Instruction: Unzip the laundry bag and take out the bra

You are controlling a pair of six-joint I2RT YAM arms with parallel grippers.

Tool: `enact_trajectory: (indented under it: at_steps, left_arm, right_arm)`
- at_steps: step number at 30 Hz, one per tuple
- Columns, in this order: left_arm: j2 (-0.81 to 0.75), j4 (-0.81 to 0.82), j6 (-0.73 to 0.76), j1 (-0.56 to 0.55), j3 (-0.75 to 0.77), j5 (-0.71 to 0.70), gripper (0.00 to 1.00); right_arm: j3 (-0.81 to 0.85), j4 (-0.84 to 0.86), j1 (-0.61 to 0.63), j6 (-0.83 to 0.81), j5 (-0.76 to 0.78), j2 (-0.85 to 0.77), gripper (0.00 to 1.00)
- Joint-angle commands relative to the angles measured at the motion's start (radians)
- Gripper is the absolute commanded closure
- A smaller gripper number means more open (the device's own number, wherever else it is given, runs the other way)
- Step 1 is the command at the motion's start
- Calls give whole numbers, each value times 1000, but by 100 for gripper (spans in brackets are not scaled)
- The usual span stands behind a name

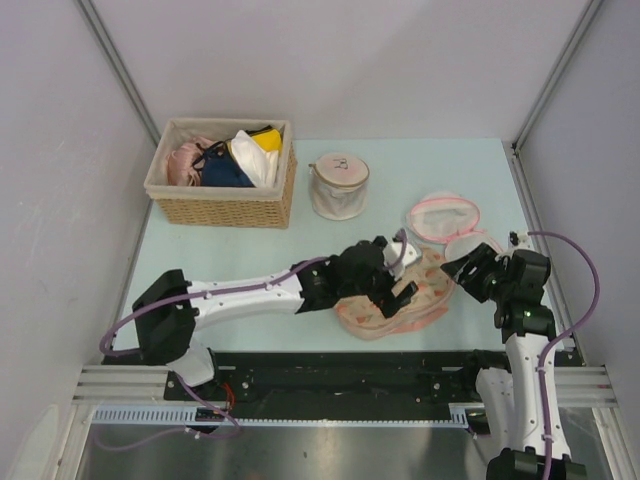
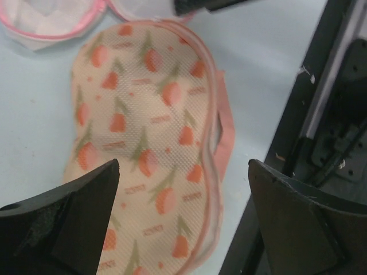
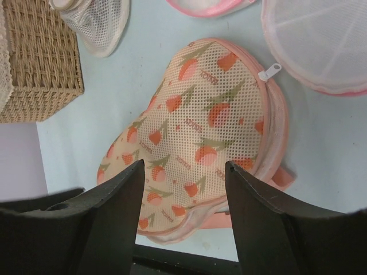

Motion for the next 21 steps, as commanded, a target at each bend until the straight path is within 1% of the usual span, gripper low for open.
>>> enact_trajectory:
  at_steps: [1,5,7,9,12,13,16,19,21]
  left_arm:
    - [18,-66,141,-66,-2,-95,3]
    - [91,-81,142,-80,30,-127,6]
    - [121,-54,132,-86,33,-149,6]
    - [159,-22,95,-97,32,-198,7]
    - [232,-40,84,-113,90,-257,11]
    - [249,-46,51,-116,104,-276,11]
    - [272,-43,26,-117,124,-281,14]
    - [279,-32,7,-119,111,-282,16]
    - [285,-26,0,-119,110,-294,20]
  right_arm:
    - [8,4,-3,34,-2,-35,38]
    - [7,-13,-15,32,-11,-27,38]
    - [7,-14,-21,32,-17,-22,38]
    - [5,-19,-25,32,-25,-24,38]
    - [5,-25,-38,32,-40,-28,38]
    - [7,-28,-43,31,-45,-31,38]
    - [5,-40,-55,25,-54,-33,39]
    - [5,-46,-68,12,-66,-33,39]
    - [5,-51,-74,9,-72,-35,39]
